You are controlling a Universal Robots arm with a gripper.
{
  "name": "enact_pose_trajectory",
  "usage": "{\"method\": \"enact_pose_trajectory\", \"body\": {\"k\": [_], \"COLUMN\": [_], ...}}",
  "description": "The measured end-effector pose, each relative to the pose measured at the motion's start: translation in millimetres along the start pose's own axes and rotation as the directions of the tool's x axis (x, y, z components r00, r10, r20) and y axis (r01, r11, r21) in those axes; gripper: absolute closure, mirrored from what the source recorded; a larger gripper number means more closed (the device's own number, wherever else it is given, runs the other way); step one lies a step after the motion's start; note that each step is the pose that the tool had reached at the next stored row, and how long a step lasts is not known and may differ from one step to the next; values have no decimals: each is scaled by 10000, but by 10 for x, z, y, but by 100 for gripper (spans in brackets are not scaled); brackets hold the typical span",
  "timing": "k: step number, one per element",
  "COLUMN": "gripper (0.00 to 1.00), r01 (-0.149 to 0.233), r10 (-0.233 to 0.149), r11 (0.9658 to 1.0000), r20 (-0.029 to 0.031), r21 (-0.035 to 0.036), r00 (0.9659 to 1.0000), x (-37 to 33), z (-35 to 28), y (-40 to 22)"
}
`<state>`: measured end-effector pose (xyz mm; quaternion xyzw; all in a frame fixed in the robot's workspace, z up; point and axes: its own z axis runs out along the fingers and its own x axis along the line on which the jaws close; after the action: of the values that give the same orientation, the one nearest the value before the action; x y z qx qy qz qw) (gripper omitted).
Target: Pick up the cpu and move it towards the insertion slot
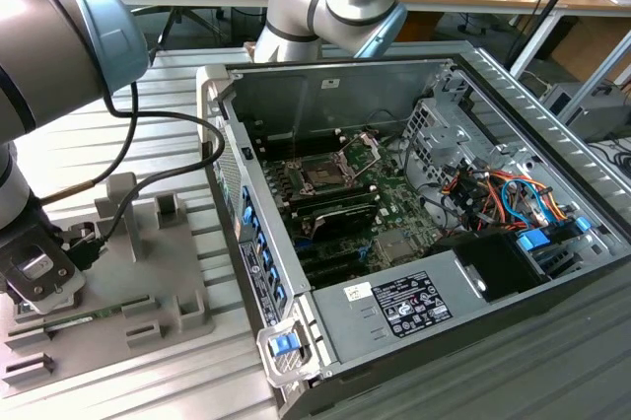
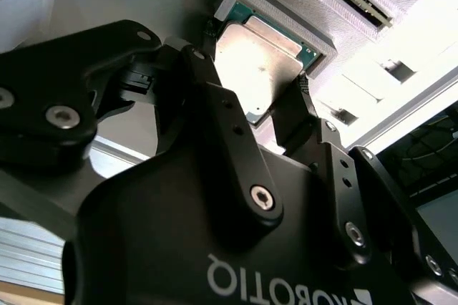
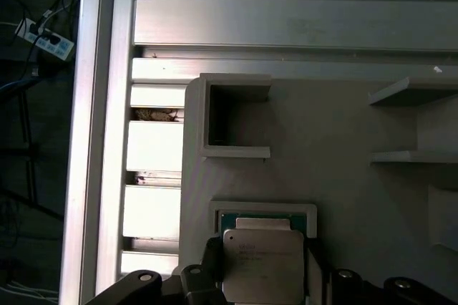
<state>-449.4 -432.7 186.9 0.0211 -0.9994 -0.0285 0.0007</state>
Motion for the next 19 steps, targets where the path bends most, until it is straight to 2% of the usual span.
{"method": "enact_pose_trajectory", "body": {"k": [19], "gripper": [45], "r01": [0], "r10": [0], "r11": [10000], "r20": [2], "r21": [-1], "r00": [10000], "x": [0], "z": [3], "y": [0]}}
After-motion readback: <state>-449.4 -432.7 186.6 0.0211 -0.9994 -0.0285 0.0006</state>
